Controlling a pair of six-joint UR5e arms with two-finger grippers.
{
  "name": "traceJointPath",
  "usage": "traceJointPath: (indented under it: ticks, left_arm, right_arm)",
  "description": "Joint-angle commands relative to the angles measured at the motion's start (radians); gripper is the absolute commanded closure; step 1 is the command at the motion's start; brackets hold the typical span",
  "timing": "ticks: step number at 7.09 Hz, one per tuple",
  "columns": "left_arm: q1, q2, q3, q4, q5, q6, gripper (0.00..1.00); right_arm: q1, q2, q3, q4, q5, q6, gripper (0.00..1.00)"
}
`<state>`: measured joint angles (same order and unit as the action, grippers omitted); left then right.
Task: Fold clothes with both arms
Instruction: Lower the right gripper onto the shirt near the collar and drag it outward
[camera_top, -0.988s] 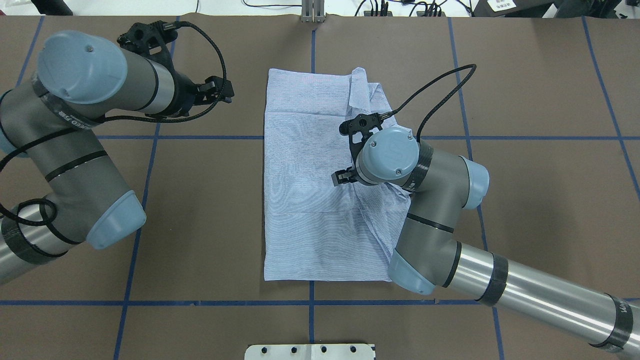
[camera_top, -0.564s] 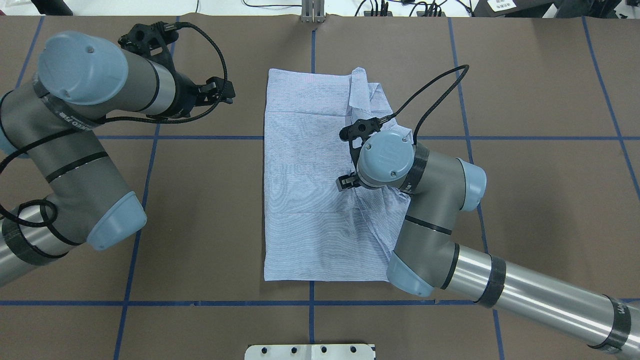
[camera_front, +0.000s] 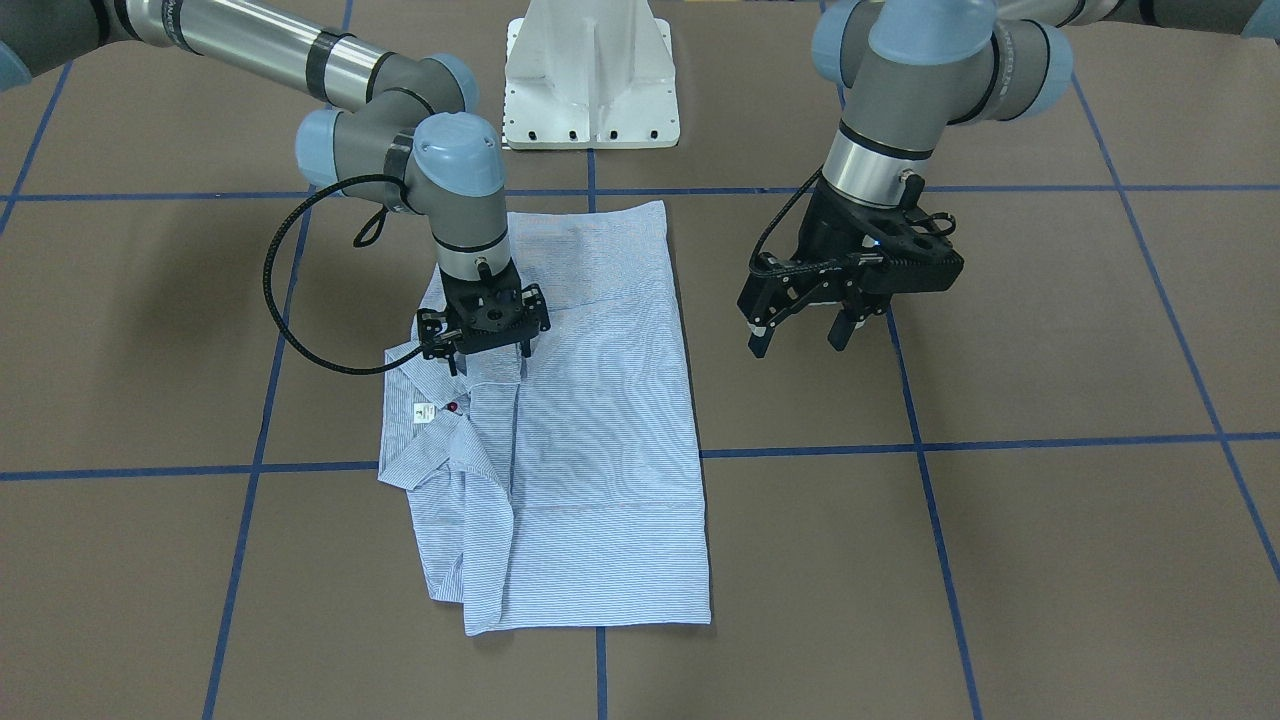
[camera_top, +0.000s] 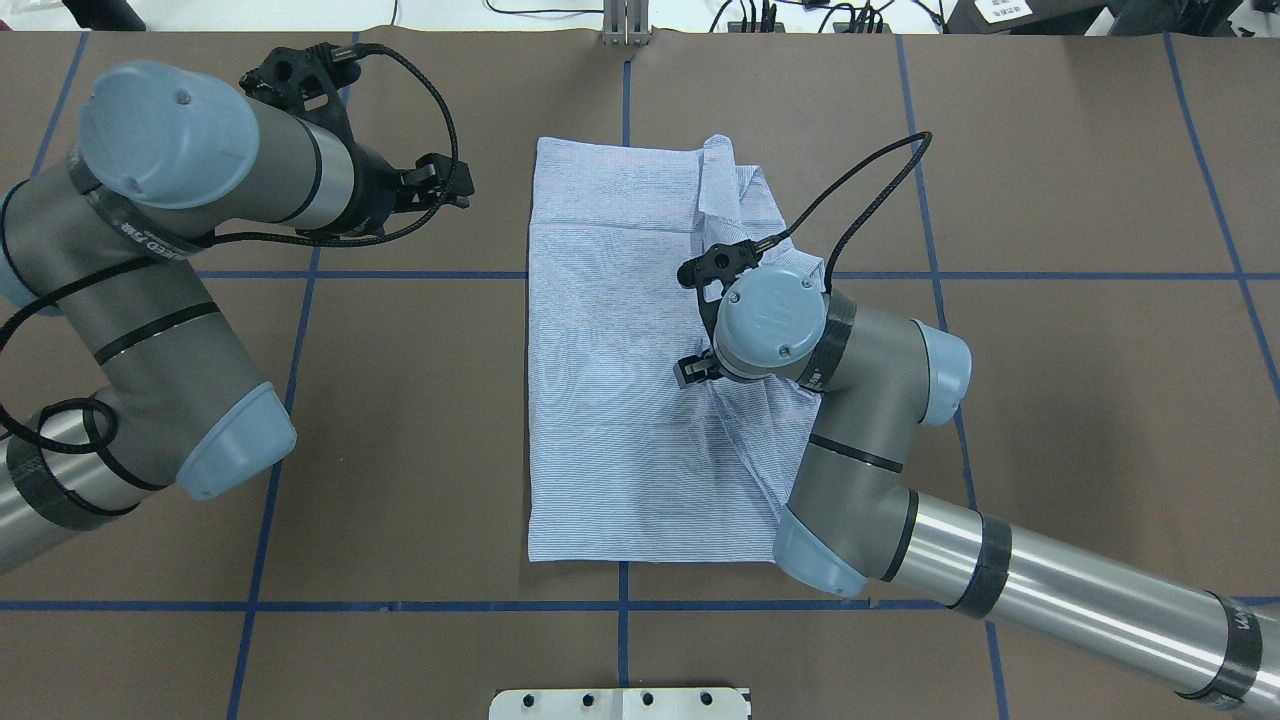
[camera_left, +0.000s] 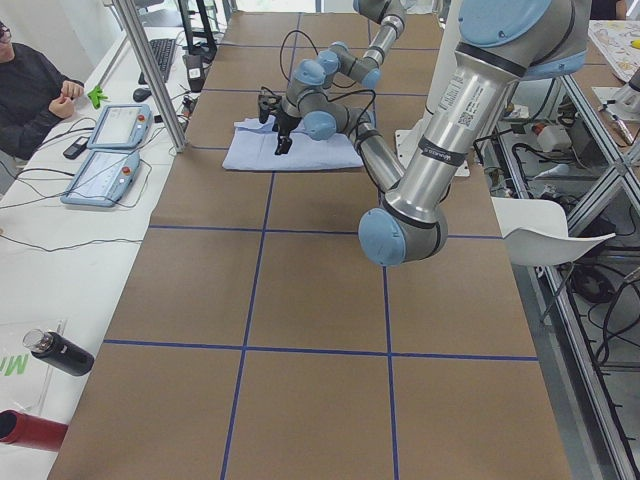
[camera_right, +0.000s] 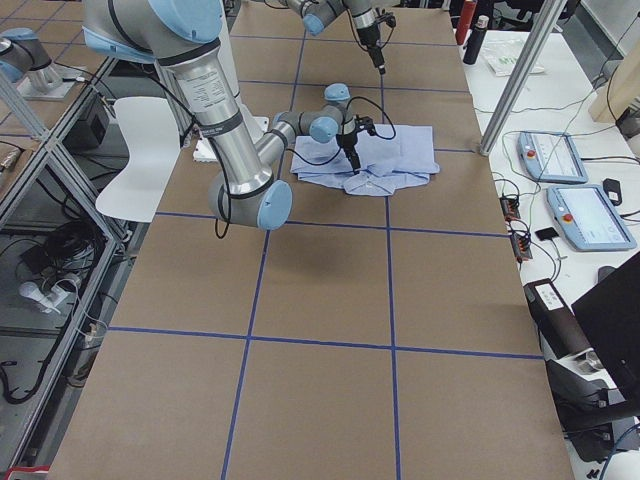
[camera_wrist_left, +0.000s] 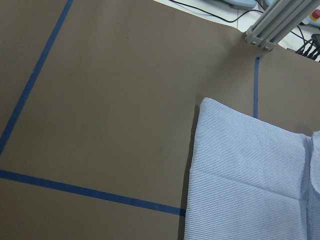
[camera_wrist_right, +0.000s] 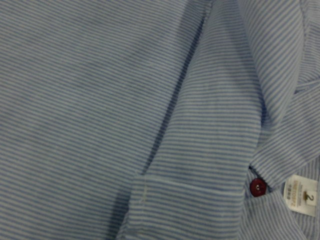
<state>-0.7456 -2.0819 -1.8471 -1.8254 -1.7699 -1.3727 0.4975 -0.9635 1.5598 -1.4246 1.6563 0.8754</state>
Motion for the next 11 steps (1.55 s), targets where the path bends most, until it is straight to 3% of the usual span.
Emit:
traceJointPath:
  ticks: [1,7,11]
  left_arm:
    - [0.002,-0.004,-0.001,0.000,0.000,0.000,0.00]
    - [0.005,-0.010,-0.003,-0.002,0.001,-0.020,0.00]
    - [0.012,-0.033,-0.014,0.002,0.001,-0.040,0.00]
  right_arm:
    - [0.025,-0.012,0.000,-0.005,0.005,-0.038,0.00]
    - [0.128,-0.069,0.026,-0.008,0.077,-0.143,0.00]
    - [0.139,-0.268,0.204,-0.008,0.106,-0.158,0.00]
